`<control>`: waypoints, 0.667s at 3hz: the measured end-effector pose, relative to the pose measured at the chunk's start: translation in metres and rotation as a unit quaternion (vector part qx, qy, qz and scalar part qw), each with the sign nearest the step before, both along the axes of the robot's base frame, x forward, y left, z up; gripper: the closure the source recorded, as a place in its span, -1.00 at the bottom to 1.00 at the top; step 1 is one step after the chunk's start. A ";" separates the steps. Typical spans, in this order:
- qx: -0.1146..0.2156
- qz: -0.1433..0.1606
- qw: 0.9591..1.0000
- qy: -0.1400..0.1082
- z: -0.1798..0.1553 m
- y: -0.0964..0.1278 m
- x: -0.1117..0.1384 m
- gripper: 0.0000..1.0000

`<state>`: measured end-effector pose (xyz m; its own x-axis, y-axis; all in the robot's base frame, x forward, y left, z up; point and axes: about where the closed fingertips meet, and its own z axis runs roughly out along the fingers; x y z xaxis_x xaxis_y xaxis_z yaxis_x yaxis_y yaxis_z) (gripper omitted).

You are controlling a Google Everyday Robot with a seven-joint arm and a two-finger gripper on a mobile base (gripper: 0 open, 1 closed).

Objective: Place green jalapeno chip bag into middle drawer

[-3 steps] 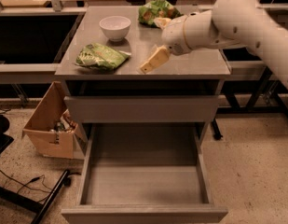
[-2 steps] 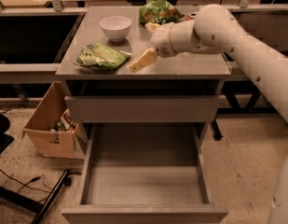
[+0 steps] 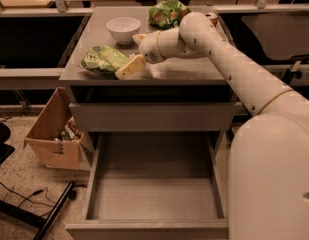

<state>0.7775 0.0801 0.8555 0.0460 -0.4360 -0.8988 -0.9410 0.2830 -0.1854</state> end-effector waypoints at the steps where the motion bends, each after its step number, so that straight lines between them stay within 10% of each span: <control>1: 0.019 0.035 0.999 0.011 0.006 0.021 -0.003 -0.48; 2: 0.035 0.074 0.996 0.024 0.011 0.040 -0.014 -0.01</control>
Offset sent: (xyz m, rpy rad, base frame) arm -0.0250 0.0532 0.0216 0.1088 0.0774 0.2333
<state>0.7633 0.1203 0.8667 0.0607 -0.3636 -0.9296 -0.9808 0.1509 -0.1231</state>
